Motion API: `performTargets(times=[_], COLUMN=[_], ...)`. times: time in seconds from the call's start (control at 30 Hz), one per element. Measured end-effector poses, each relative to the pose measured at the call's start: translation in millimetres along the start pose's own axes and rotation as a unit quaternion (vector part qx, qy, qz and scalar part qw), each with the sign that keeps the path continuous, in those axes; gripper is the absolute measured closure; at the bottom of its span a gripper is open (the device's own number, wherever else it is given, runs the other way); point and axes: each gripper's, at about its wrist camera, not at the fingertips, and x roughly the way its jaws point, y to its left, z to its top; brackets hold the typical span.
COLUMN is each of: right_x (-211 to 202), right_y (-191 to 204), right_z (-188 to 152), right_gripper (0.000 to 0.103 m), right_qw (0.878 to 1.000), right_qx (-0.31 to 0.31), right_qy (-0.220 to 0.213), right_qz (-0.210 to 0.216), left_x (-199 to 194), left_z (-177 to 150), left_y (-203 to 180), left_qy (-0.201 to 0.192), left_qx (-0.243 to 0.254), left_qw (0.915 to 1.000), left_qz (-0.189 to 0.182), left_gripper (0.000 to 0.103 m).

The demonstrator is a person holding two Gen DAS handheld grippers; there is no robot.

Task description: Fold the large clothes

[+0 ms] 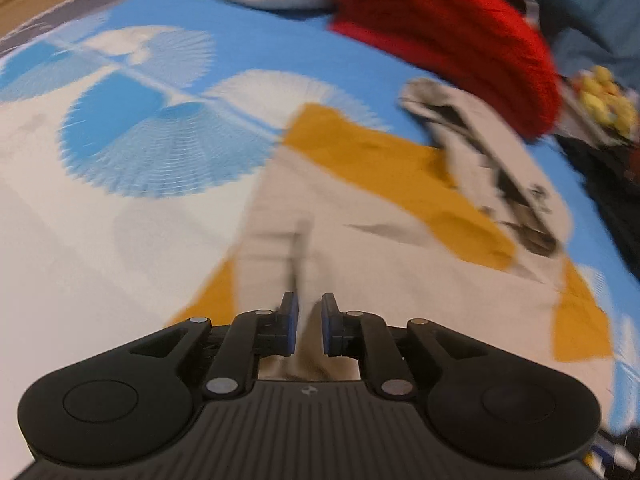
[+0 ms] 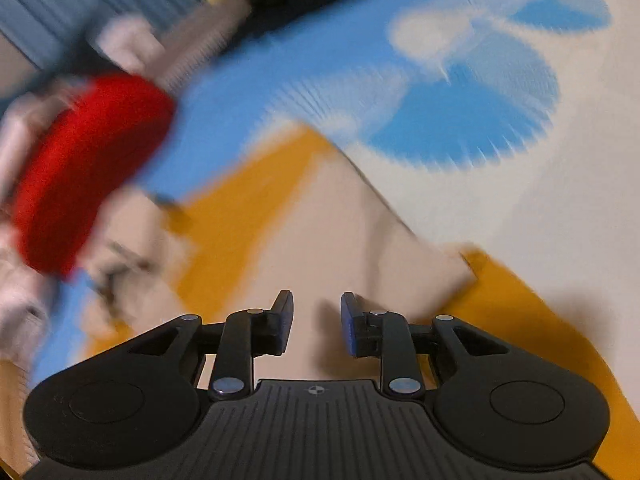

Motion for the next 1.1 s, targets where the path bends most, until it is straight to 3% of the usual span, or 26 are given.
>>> performTargets(times=[0.07,0.13,0.23,0.37,0.43,0.5,0.6,0.7,0.77,0.83,0.9,1.0,1.1], right_x=[14.6,18.1,4.5,-15.3,-18.9,-12.8,4.1,11.8,10.6,9.8,11.6,0.7,-24.8], right_y=[-8.1,-14.9,-2.7,22.7,29.2,28.7,21.5,14.3,14.1,14.8,14.1,29.3,53.3], right_z=[-1.2,0.0,1.4,1.2,0.7,1.7,0.3,-1.4,-0.2,-1.1,-2.0,-3.9,-3.3], right_gripper=[0.076,0.076,0.075,0.075,0.071,0.063,0.062,0.062,0.062,0.062,0.062,0.062,0.062], right_qw=[0.999,0.998,0.999,0.996,0.994,0.995,0.998,0.998,0.998,0.998,0.998,0.993,0.984], right_qx=[0.011,0.031,0.009,-0.054,-0.076,-0.075,-0.051,-0.040,-0.039,-0.041,-0.040,-0.091,-0.153], right_qy=[0.026,0.033,0.008,-0.066,-0.077,-0.061,-0.009,0.007,0.006,0.008,0.015,-0.016,-0.076], right_qz=[-0.039,-0.045,-0.046,-0.014,0.003,0.011,-0.024,-0.050,-0.042,-0.039,-0.043,-0.071,-0.044], left_x=[-7.3,-17.5,-22.1,-6.9,14.5,29.3,24.6,9.3,15.5,31.0,32.5,12.8,-10.8], left_z=[3.4,6.6,8.4,5.3,1.8,-3.2,-1.3,1.2,0.3,-4.9,-8.4,-2.7,4.0], left_y=[0.2,-5.8,-10.4,-8.0,0.7,11.5,7.8,-6.4,-9.4,-3.1,1.0,-9.6,-15.5], left_qy=[-0.026,-0.058,-0.075,-0.034,0.021,0.059,0.047,0.010,0.024,0.070,0.077,0.041,0.004], left_qx=[0.006,0.028,0.035,0.009,-0.017,-0.039,-0.025,0.014,0.016,-0.001,-0.008,0.027,0.050], left_qw=[0.9996,0.9979,0.9962,0.9978,0.9987,0.9973,0.9985,0.9995,0.9989,0.9970,0.9967,0.9986,0.9984], left_qz=[0.012,-0.001,-0.026,-0.055,-0.043,-0.020,-0.013,-0.025,-0.037,-0.034,-0.024,-0.016,-0.025], left_gripper=[0.091,0.091,0.091,0.091,0.091,0.092,0.091,0.086,0.084,0.081,0.081,0.079,0.072])
